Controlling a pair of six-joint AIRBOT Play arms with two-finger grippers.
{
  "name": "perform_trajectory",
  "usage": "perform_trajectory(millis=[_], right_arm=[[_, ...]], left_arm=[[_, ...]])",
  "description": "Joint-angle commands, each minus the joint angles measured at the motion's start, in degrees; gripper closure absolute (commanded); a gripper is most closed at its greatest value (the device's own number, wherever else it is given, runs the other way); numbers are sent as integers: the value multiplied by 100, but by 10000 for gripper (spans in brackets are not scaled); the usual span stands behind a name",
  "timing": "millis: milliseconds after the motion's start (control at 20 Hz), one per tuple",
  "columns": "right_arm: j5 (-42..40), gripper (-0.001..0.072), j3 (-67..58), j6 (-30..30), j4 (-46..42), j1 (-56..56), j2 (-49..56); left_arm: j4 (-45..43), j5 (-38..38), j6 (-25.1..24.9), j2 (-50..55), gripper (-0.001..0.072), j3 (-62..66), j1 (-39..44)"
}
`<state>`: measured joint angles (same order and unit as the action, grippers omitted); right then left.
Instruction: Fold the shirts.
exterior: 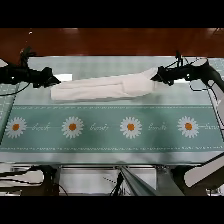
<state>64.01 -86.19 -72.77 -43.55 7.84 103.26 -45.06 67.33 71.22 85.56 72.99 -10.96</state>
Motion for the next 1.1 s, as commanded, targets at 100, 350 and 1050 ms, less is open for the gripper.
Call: perform_trajectory(millis=[100,350,1050], right_arm=[[787,692,-4,-573,-1508,-343,-1486],[1117,692,-4,-1226,-2492,-885,-2315],[1574,692,-4,-2472,-3394,-2157,-3788]], left_arm=[[1034,-382,-308,-11,681,4,1088],[1036,-1309,-186,46,681,-28,2669],[2848,-2538,267,1700,681,-28,5053]])
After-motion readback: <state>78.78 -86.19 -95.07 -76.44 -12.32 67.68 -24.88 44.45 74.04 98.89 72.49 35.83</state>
